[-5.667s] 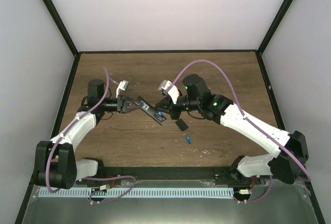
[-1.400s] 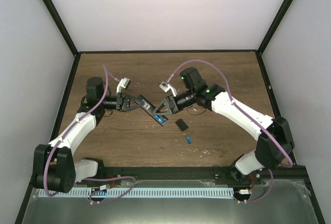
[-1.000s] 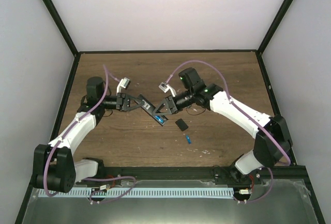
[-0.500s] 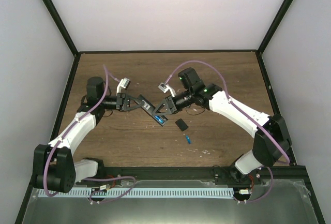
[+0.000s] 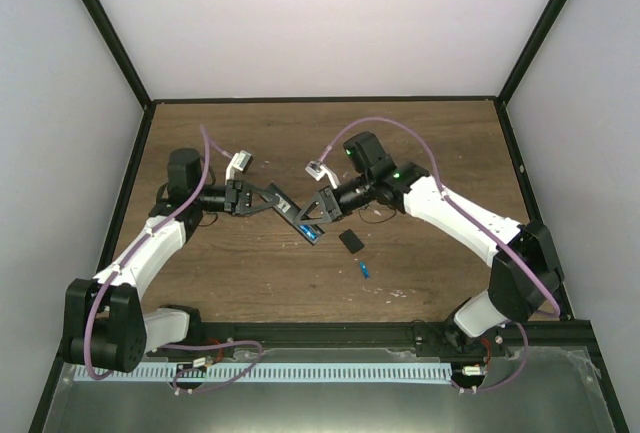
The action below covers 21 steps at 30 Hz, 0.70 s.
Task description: Load the batteries into the remote control
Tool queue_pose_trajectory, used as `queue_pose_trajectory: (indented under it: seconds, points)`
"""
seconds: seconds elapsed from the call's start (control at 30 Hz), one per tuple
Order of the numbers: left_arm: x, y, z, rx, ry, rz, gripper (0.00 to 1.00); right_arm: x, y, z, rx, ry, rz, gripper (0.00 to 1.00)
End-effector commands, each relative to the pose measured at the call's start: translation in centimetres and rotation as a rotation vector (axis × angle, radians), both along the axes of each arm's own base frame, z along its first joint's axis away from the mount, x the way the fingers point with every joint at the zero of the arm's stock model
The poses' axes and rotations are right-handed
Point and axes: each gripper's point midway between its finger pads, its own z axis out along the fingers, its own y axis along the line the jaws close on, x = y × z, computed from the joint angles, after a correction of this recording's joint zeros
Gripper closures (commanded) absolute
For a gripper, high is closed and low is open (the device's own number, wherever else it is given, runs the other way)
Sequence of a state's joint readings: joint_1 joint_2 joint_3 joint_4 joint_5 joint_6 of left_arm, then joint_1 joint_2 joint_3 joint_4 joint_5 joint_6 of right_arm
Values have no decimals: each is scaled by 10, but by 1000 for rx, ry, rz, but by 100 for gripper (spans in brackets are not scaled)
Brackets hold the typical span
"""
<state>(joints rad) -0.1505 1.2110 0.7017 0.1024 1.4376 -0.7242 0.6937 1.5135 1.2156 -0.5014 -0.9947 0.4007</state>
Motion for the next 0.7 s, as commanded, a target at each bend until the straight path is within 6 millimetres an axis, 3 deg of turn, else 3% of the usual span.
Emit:
queue_pose_trajectory:
  seconds: [0.0,0.67]
  points:
    - [5,-2,10,-6,-46,-1,100,-9,2,7,19,-16,36,79]
    - [9,-1,10,-10,-45,1,100,-21,-3,-8,-4,-48,54,85]
